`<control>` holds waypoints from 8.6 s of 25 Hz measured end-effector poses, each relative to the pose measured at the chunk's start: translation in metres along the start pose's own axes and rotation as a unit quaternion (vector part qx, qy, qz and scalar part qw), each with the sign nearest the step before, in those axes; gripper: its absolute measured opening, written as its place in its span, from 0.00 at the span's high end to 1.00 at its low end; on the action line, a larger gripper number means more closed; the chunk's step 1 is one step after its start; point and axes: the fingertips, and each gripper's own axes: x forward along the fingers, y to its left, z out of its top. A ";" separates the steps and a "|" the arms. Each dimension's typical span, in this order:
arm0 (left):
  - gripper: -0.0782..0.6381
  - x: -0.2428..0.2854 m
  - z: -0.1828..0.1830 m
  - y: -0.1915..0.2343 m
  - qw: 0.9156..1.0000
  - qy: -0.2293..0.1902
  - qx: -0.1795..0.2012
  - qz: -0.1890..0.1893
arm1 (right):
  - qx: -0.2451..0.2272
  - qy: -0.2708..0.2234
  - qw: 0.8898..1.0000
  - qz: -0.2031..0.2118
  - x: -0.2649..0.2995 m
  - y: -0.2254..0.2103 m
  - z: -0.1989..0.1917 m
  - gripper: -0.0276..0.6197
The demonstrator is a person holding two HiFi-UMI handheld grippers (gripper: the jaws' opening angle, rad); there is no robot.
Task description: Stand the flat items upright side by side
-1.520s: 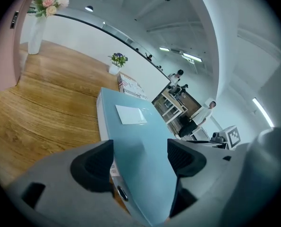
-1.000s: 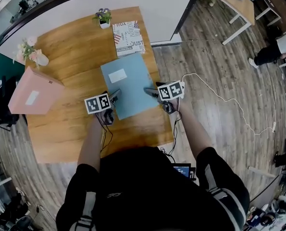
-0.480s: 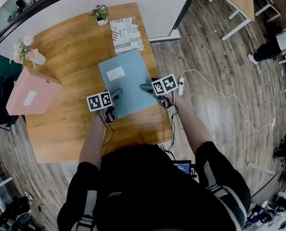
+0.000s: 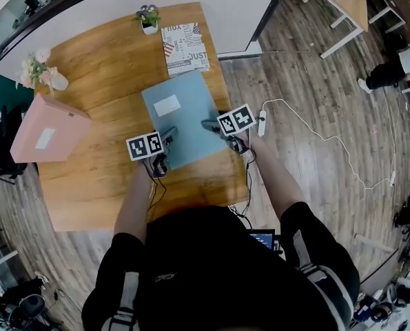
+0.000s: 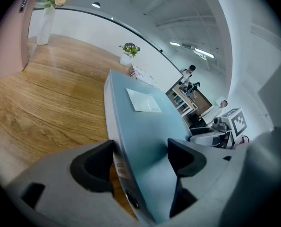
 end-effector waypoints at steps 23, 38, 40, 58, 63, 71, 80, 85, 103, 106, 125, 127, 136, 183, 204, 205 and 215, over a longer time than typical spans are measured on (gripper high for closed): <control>0.39 -0.068 -0.007 0.040 0.996 -0.072 0.001 0.044 | -0.085 -0.029 0.996 0.019 0.023 0.074 0.017 0.43; 0.39 -0.139 -0.009 0.079 0.984 -0.149 0.025 0.092 | -0.170 -0.069 0.982 0.041 0.049 0.150 0.036 0.43; 0.39 -0.149 -0.010 0.084 0.982 -0.156 0.028 0.100 | -0.180 -0.075 0.980 0.045 0.052 0.159 0.038 0.44; 0.39 -0.251 -0.022 0.138 0.954 -0.234 0.068 0.176 | -0.260 -0.145 0.951 0.079 0.086 0.267 0.049 0.44; 0.39 -0.277 -0.020 0.156 0.942 -0.263 0.075 0.193 | -0.290 -0.173 0.938 0.080 0.095 0.299 0.060 0.44; 0.39 -0.302 -0.016 0.175 0.933 -0.274 0.095 0.214 | -0.306 -0.188 0.930 0.079 0.109 0.327 0.068 0.44; 0.39 -0.329 -0.012 0.187 0.913 -0.319 0.102 0.234 | -0.338 -0.232 0.909 0.071 0.112 0.357 0.081 0.44; 0.39 -0.342 -0.001 0.191 0.903 -0.333 0.113 0.245 | -0.339 -0.249 0.905 0.070 0.110 0.373 0.094 0.44; 0.39 -0.386 0.039 0.208 0.863 -0.384 0.177 0.276 | -0.358 -0.331 0.871 0.056 0.116 0.414 0.137 0.44; 0.39 -0.388 0.043 0.217 0.858 -0.390 0.182 0.280 | -0.357 -0.338 0.869 0.056 0.125 0.418 0.143 0.44; 0.39 -0.389 0.061 0.253 0.840 -0.387 0.217 0.312 | -0.348 -0.343 0.871 0.045 0.168 0.429 0.160 0.44; 0.39 -0.386 0.061 0.258 0.843 -0.385 0.208 0.314 | -0.349 -0.338 0.873 0.042 0.173 0.428 0.161 0.44; 0.39 -0.374 0.062 0.272 0.846 -0.373 0.206 0.320 | -0.347 -0.327 0.878 0.039 0.190 0.422 0.163 0.44; 0.38 -0.368 0.075 0.294 0.841 -0.358 0.199 0.353 | -0.345 -0.326 0.879 0.035 0.217 0.420 0.179 0.43; 0.36 -0.363 0.081 0.295 0.843 -0.363 0.198 0.343 | -0.347 -0.328 0.878 0.035 0.219 0.416 0.183 0.42; 0.36 -0.363 0.080 0.295 0.845 -0.365 0.194 0.340 | -0.347 -0.327 0.878 0.035 0.219 0.416 0.183 0.42; 0.33 -0.362 0.067 0.299 0.858 -0.369 0.153 0.322 | -0.343 -0.313 0.885 0.038 0.218 0.415 0.172 0.39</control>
